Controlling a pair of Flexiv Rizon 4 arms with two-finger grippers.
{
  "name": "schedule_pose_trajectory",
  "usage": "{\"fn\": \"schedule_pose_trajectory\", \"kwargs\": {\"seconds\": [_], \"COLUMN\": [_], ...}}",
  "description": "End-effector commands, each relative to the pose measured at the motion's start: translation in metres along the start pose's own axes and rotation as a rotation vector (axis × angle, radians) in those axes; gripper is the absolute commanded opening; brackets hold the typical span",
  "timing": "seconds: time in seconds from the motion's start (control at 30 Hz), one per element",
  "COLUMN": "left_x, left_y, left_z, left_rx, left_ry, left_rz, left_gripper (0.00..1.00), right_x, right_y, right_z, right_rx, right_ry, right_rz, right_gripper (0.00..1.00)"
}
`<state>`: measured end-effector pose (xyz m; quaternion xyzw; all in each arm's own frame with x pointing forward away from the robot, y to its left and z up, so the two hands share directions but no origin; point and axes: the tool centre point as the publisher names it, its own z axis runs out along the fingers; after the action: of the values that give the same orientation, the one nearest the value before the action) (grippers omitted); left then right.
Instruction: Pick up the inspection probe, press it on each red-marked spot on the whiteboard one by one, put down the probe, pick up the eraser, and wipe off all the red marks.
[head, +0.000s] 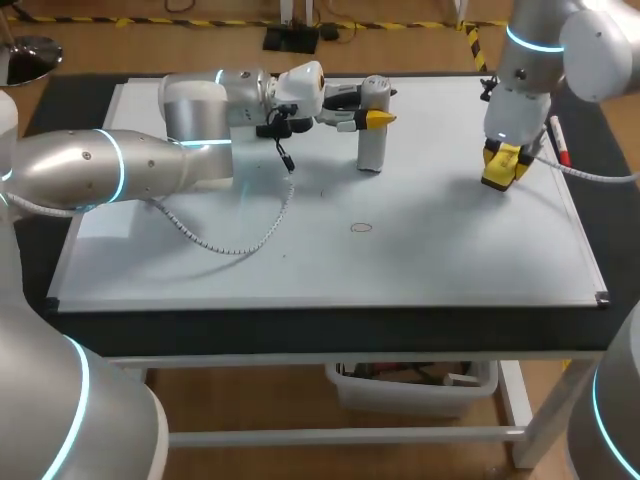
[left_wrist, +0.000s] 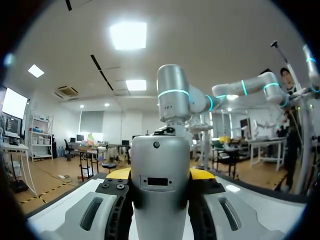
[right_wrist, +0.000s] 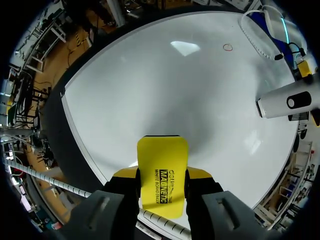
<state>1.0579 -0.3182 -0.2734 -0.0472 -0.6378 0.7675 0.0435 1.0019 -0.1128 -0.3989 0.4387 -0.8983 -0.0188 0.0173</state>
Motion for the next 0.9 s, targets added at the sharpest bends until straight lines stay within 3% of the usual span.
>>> {"fn": "schedule_pose_trajectory", "kwargs": {"seconds": [0.03,0.57,0.9], "left_x": [-0.0055,-0.0035,-0.0031], "left_y": [0.0022,0.0073,0.0004], "left_z": [0.0004,-0.0002,-0.0011], "left_rx": [0.001,-0.016,-0.019], "left_ry": [0.017,0.022,0.016], "left_rz": [-0.002,-0.015,-0.007], "left_gripper": [0.0,0.0,0.0], "right_x": [-0.0001,-0.0001,-0.0001], "right_y": [-0.0011,-0.0011,-0.0011], "right_z": [-0.0005,-0.0005,-0.0005], "right_rx": [0.0,0.0,0.0], "right_ry": [0.003,0.003,0.003], "right_rz": [-0.002,-0.002,-0.002], "right_gripper": [0.0,0.0,0.0]}}
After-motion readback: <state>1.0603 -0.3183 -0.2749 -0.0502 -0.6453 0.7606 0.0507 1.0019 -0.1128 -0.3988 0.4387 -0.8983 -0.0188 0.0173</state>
